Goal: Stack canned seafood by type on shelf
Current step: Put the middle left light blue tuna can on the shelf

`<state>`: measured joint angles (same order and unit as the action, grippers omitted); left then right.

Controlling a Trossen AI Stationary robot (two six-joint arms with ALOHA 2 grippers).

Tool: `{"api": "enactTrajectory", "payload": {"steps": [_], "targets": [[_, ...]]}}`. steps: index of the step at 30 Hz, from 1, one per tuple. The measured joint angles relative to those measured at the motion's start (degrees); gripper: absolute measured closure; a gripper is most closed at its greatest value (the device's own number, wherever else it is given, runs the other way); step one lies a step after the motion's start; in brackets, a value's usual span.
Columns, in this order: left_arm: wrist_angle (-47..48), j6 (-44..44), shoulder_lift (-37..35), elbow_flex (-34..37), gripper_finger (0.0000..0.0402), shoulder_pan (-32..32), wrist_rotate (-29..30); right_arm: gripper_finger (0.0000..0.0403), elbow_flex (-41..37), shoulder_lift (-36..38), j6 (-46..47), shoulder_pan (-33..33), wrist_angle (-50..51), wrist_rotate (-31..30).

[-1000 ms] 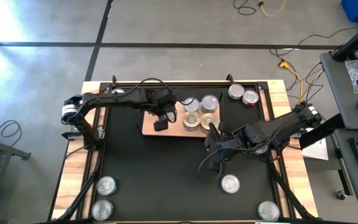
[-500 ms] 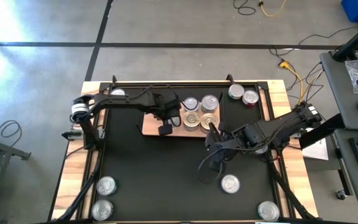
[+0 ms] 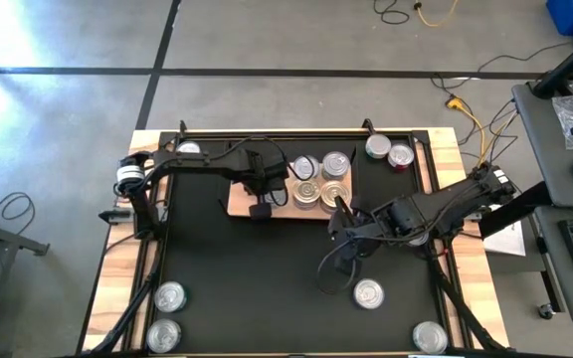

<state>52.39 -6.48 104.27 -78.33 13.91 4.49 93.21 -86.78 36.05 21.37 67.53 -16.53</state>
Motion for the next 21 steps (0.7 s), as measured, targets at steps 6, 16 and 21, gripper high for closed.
{"api": "enactTrajectory", "payload": {"steps": [6,16,21], "targets": [[2.89,-0.02,-0.02,-1.20,0.0003,0.00,2.51,0.0390,0.00,0.00,0.00,0.00,-0.02,0.00],[4.18,3.03,-0.07,-0.73,0.0012,0.35,7.09,0.0390,0.00,0.00,-0.01,0.00,-0.02,-0.02],[2.81,4.43,-0.07,-0.67,0.0015,0.24,10.00,0.0390,0.00,0.00,-0.02,0.00,-0.04,-0.02]]}}
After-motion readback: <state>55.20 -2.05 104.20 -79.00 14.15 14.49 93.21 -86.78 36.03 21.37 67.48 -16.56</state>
